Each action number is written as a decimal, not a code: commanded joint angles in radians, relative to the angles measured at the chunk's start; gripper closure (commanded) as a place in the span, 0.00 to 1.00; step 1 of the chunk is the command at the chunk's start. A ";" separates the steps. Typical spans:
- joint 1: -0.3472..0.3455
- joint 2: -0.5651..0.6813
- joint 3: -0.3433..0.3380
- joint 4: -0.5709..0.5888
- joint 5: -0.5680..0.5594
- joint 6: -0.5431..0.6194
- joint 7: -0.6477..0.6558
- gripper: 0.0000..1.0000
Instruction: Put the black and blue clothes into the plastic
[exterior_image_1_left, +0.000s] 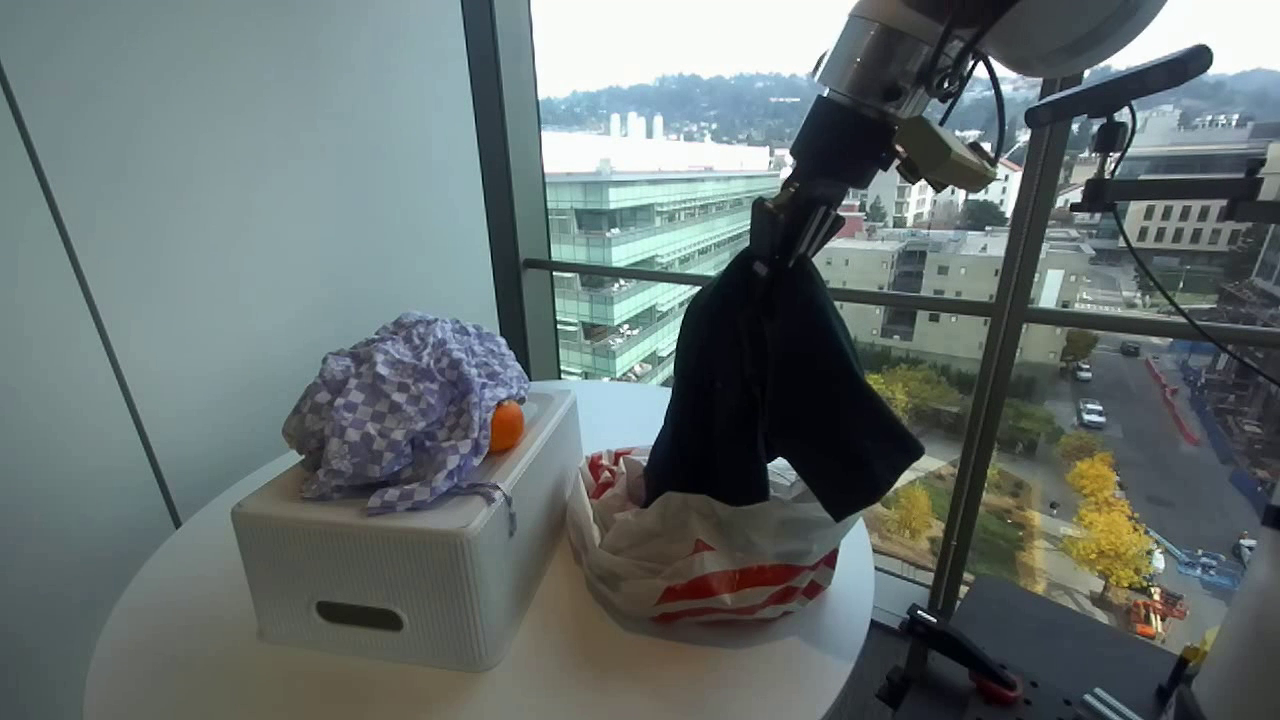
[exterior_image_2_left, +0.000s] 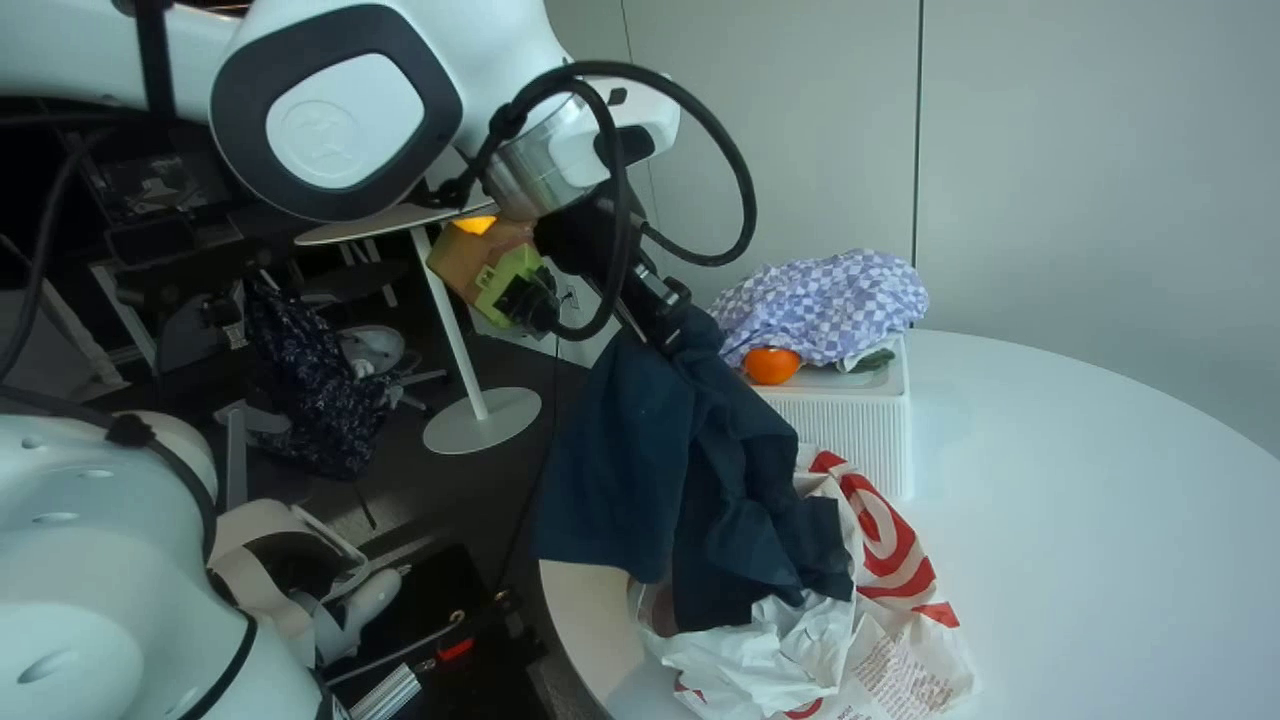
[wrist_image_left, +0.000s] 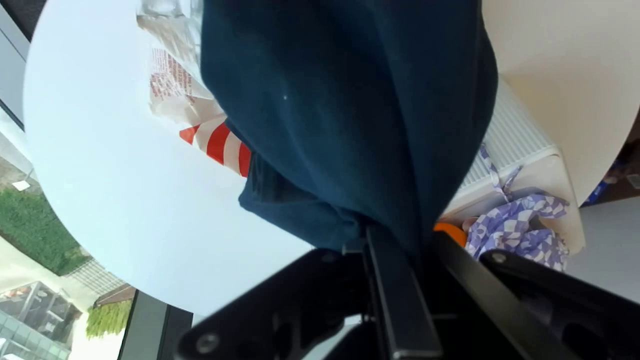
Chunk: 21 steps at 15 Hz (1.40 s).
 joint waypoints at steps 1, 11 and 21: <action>0.025 0.062 0.022 0.001 -0.016 0.031 -0.010 0.95; 0.002 0.184 0.139 -0.001 -0.149 0.107 0.030 0.94; -0.162 0.188 0.352 0.025 -0.597 0.247 0.210 0.93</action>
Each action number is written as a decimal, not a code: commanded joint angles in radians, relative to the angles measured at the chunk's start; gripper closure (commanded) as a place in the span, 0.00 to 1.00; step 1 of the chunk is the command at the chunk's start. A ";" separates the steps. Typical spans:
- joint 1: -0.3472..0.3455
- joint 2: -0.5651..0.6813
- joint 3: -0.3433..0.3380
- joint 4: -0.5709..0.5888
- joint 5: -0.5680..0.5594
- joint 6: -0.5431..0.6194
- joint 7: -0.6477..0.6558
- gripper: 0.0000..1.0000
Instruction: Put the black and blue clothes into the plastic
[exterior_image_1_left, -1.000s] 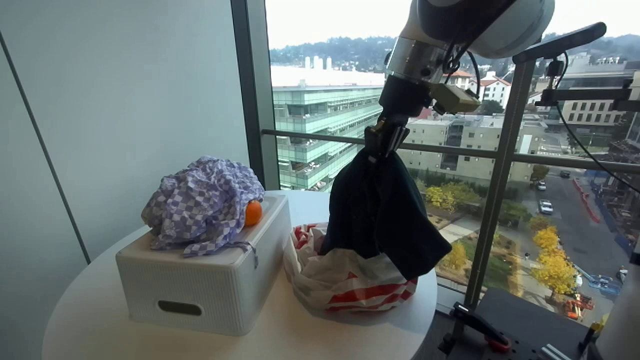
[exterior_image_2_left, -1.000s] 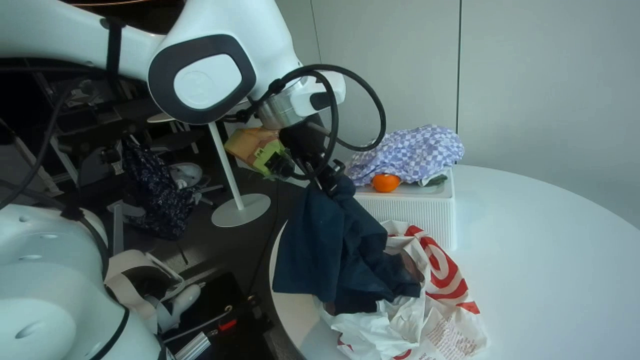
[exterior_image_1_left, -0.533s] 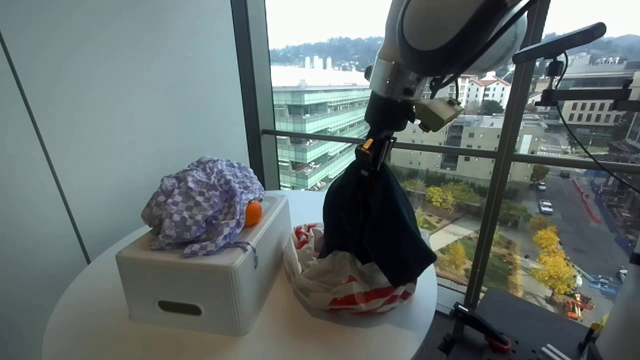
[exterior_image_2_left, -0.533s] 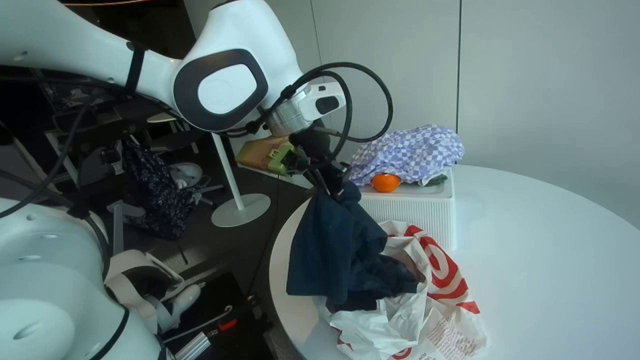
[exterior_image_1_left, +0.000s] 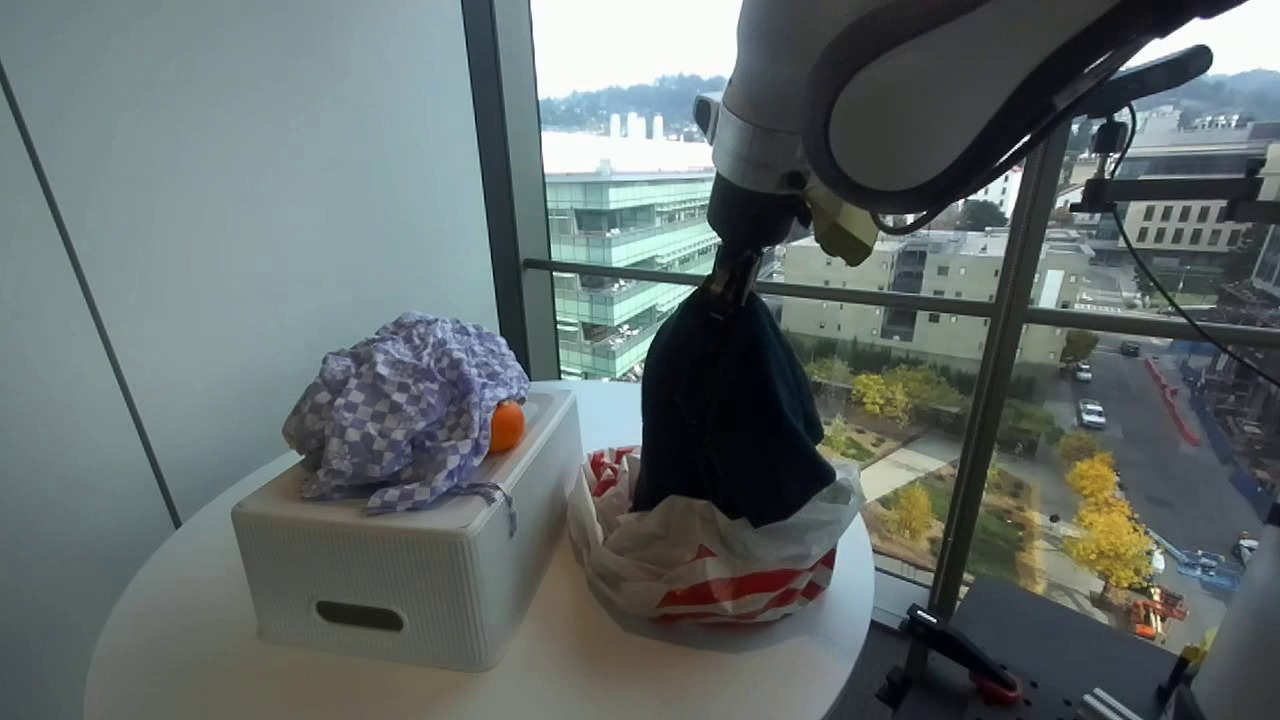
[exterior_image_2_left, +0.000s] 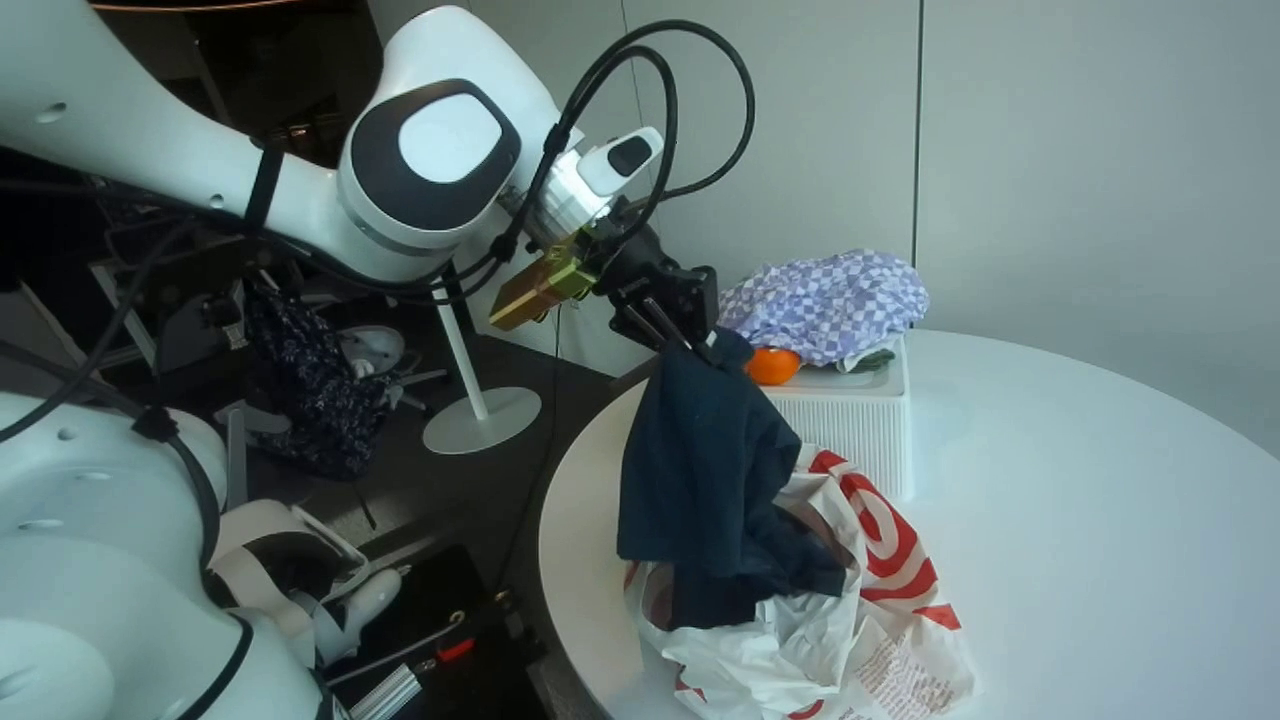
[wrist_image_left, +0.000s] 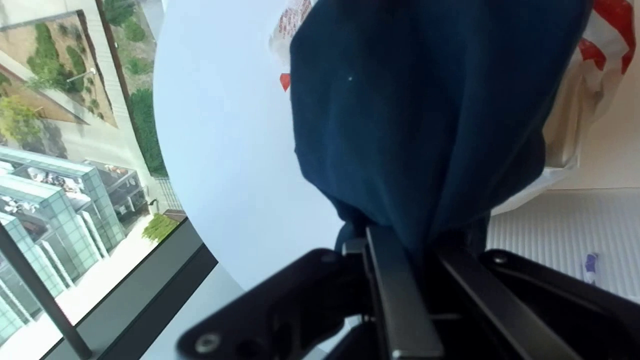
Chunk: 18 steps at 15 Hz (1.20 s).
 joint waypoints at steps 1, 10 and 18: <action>-0.073 -0.010 0.081 0.027 -0.146 0.035 0.078 0.93; -0.140 0.112 0.094 0.075 -0.431 0.111 0.242 0.93; -0.223 0.338 0.103 0.180 -0.508 0.179 0.240 0.93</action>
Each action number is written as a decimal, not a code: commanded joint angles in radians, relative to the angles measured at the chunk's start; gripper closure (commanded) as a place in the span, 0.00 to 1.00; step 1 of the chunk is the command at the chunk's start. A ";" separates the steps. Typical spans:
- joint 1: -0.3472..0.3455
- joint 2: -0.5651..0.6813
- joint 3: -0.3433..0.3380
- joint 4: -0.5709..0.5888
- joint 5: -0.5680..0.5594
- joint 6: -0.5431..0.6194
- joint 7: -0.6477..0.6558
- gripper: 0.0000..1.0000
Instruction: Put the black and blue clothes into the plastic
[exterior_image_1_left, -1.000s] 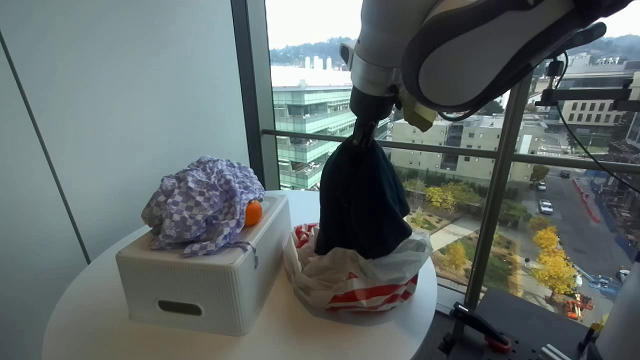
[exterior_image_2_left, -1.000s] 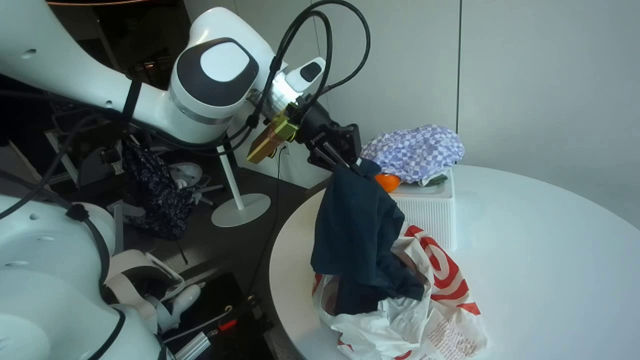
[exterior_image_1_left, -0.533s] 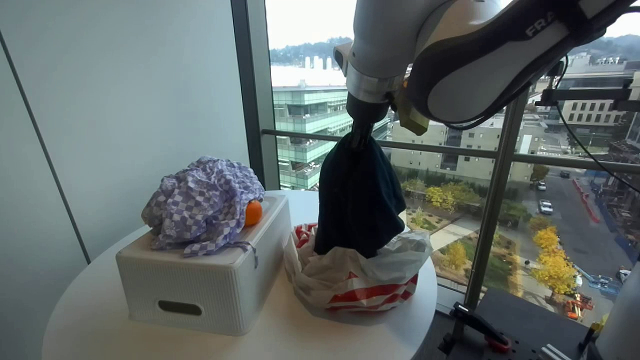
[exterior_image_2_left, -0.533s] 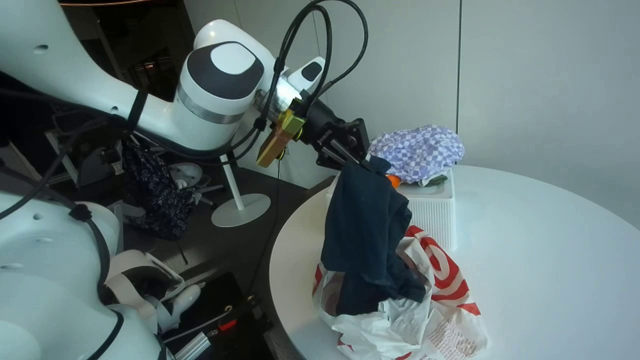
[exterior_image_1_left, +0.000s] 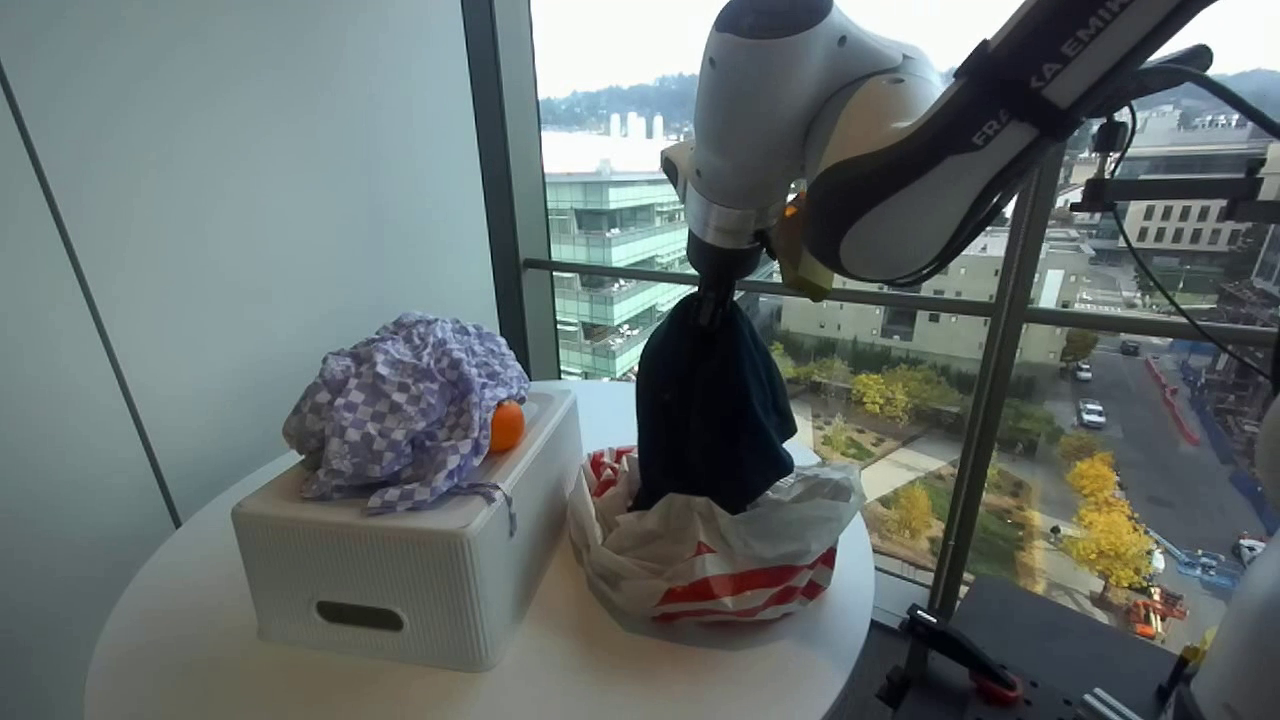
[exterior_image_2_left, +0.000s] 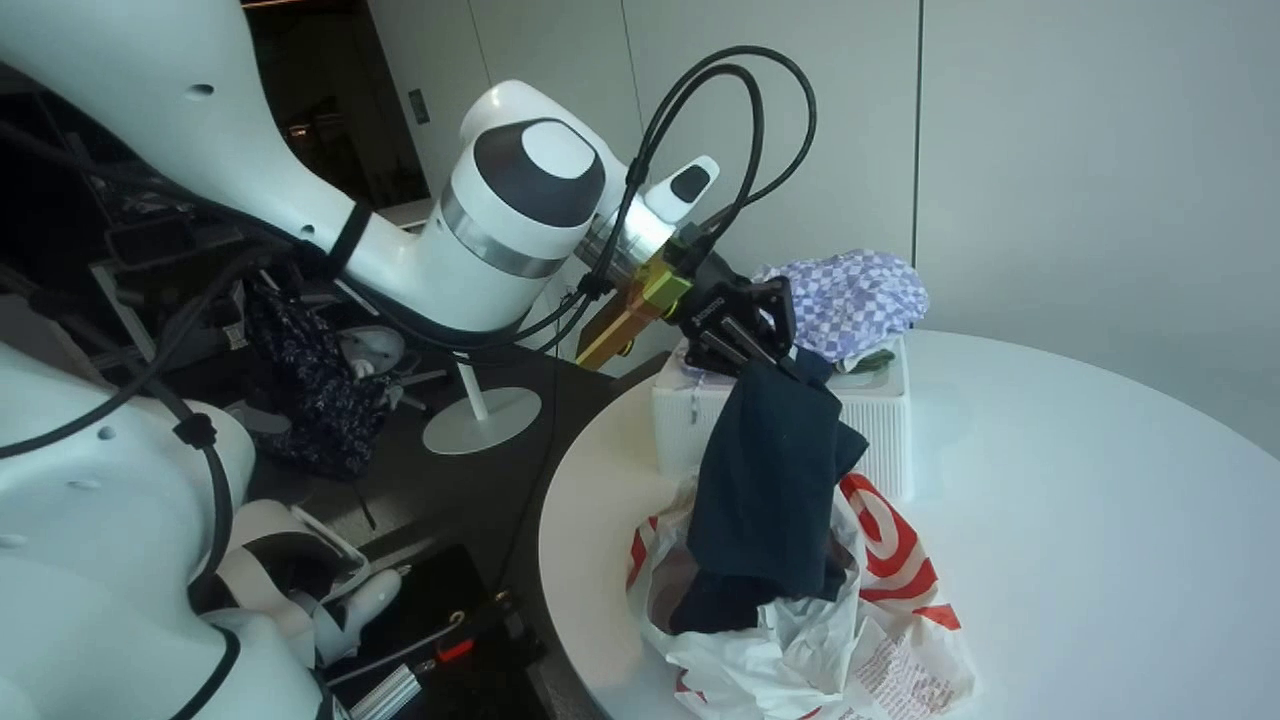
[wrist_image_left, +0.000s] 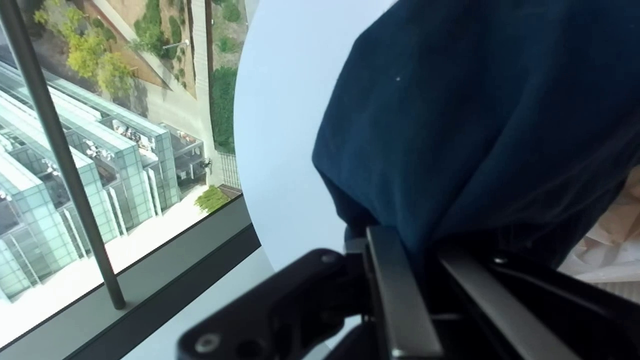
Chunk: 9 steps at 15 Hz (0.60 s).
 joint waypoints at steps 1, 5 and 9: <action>0.017 0.128 -0.019 0.080 0.049 0.019 -0.059 0.93; 0.163 0.249 -0.153 0.125 0.220 -0.026 -0.229 0.93; 0.244 0.290 -0.215 0.136 0.475 -0.084 -0.427 0.94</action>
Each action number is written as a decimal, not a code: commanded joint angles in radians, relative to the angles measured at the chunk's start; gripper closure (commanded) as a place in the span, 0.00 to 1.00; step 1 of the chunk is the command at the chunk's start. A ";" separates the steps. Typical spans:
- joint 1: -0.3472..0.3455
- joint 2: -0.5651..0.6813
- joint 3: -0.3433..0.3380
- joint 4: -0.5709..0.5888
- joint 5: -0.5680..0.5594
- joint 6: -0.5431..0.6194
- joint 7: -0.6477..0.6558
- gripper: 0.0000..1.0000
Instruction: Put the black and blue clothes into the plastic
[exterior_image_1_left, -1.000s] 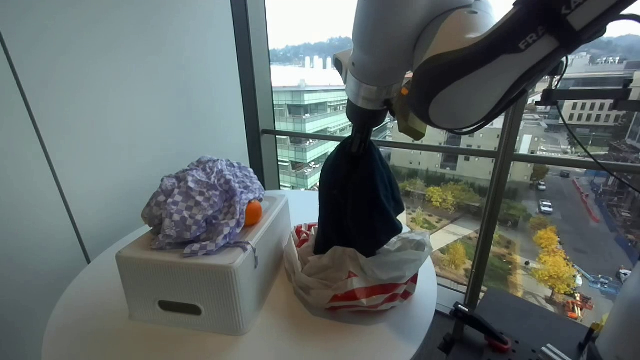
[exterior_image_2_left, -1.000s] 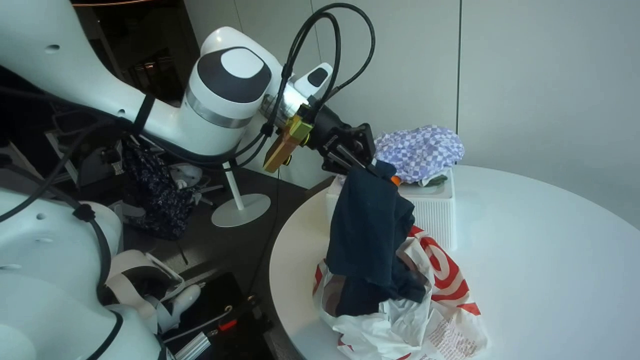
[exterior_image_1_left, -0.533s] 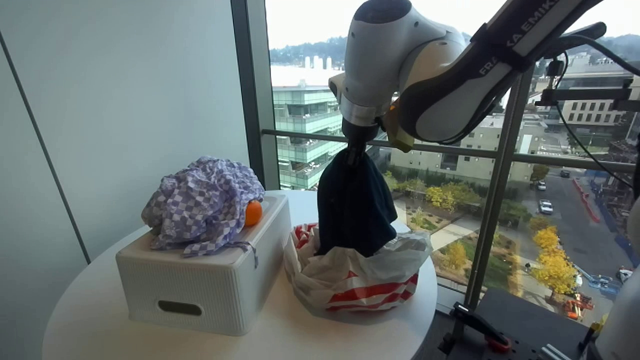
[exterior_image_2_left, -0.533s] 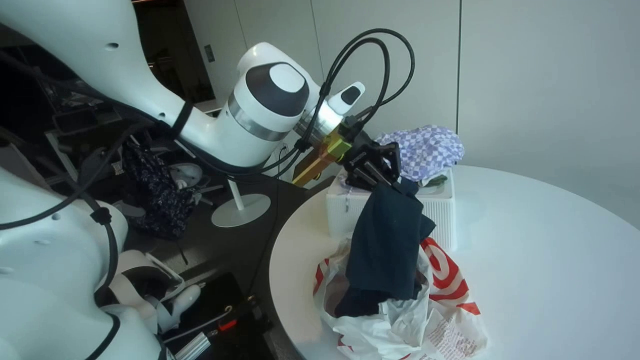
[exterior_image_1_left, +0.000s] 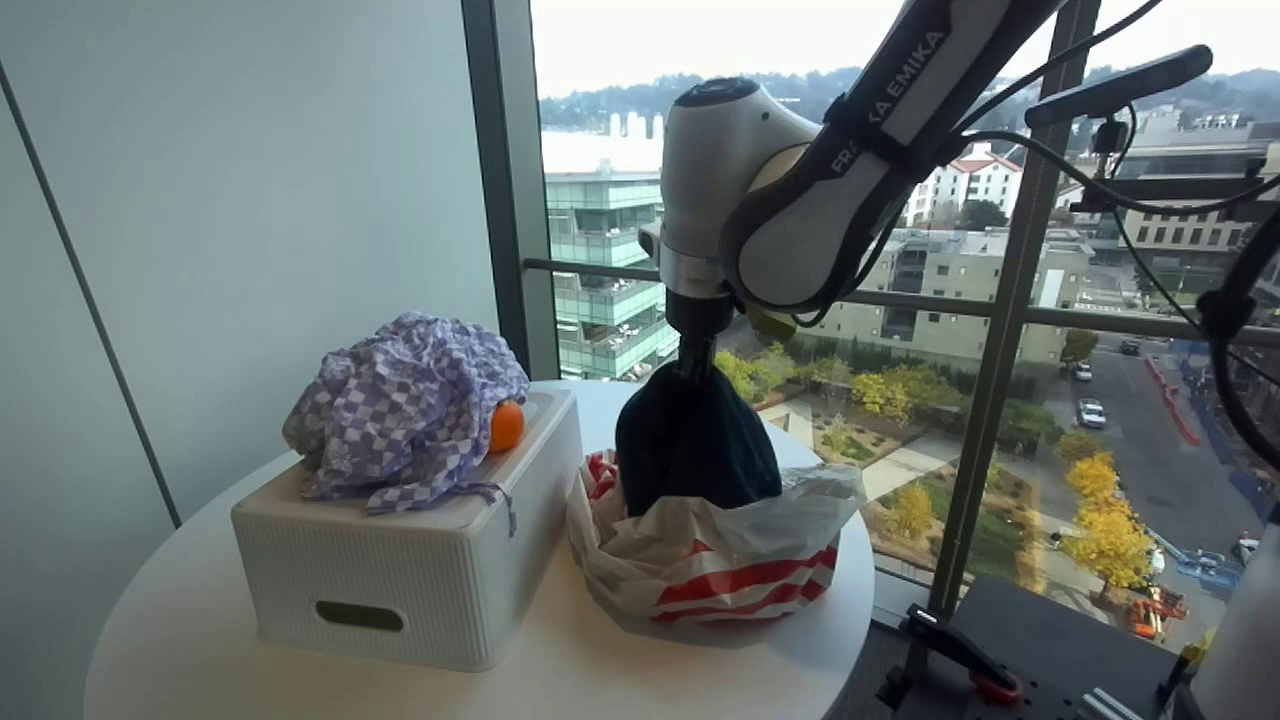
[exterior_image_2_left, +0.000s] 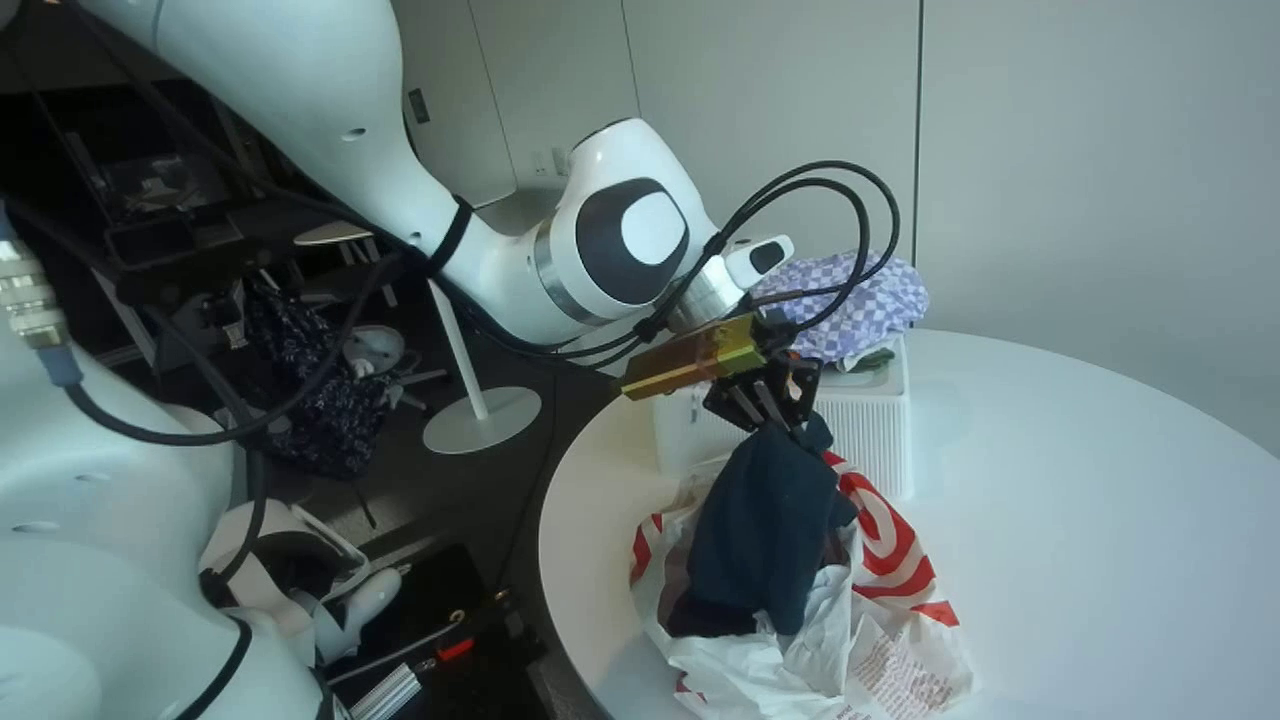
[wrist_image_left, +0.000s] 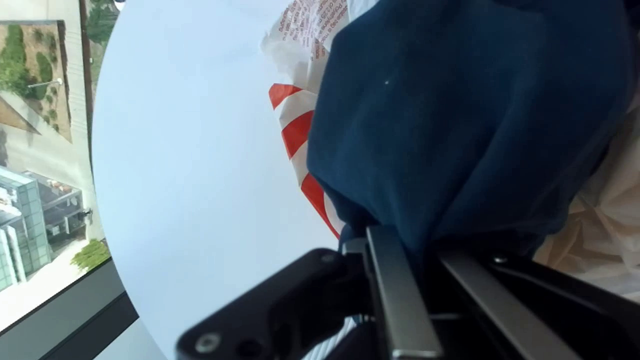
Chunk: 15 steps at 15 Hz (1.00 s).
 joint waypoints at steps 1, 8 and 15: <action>0.082 0.028 -0.050 0.032 0.246 -0.086 -0.207 0.94; 0.143 0.036 -0.065 0.050 0.551 -0.293 -0.434 0.94; 0.129 0.192 -0.070 0.041 0.589 -0.104 -0.375 0.94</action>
